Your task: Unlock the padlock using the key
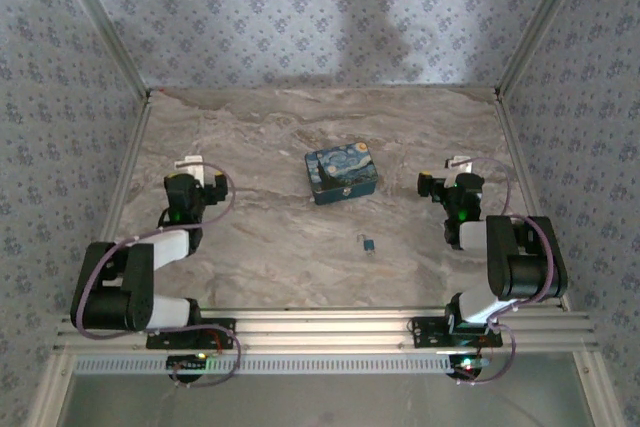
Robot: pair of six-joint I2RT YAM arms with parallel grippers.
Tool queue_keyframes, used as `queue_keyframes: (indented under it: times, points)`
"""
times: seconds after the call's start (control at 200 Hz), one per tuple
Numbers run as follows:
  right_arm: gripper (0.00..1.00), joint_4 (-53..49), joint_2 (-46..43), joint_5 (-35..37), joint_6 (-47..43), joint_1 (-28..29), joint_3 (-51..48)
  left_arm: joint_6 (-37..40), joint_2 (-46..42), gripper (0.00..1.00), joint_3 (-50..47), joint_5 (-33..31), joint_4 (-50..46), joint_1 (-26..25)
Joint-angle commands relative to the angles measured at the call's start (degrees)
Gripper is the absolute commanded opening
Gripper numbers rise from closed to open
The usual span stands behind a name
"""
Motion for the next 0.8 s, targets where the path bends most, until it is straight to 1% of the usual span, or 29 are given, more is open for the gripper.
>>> queue_keyframes:
  times: [0.0, 0.1, 0.24, 0.325, 0.415, 0.47, 0.794]
  points:
    - [1.00, -0.61, -0.03, 1.09, -1.04, 0.25, 0.52, -0.67, 4.49, 0.98, -2.33, 4.17, 10.28, 2.69]
    - [1.00, -0.61, -0.03, 1.06, -0.99, 0.31, 0.52, -0.44, 8.11, 0.98, -3.03, 6.41, 14.93, 3.14]
    - [1.00, -0.73, 0.01, 1.07, -1.04, 0.25, 0.52, 0.10, 8.39, 0.98, -4.06, 8.12, 17.00, 3.14]
    - [1.00, -0.70, 0.02, 1.06, -1.04, 0.33, 0.52, 0.10, 8.66, 0.98, -2.07, 8.07, 13.72, 3.14]
    - [1.00, -0.70, -0.03, 1.11, -1.01, 0.26, 0.52, -0.46, 9.39, 0.98, 2.91, 7.94, 5.03, 3.73]
    - [1.00, -0.70, -0.02, 1.03, -1.04, 0.26, 0.52, -1.94, 9.51, 0.98, 2.50, 10.30, 5.86, 5.63]
    - [1.00, -0.63, -0.03, 1.39, -1.14, 0.51, 0.51, -1.59, 9.47, 0.98, 2.65, 9.56, 5.65, 5.22]
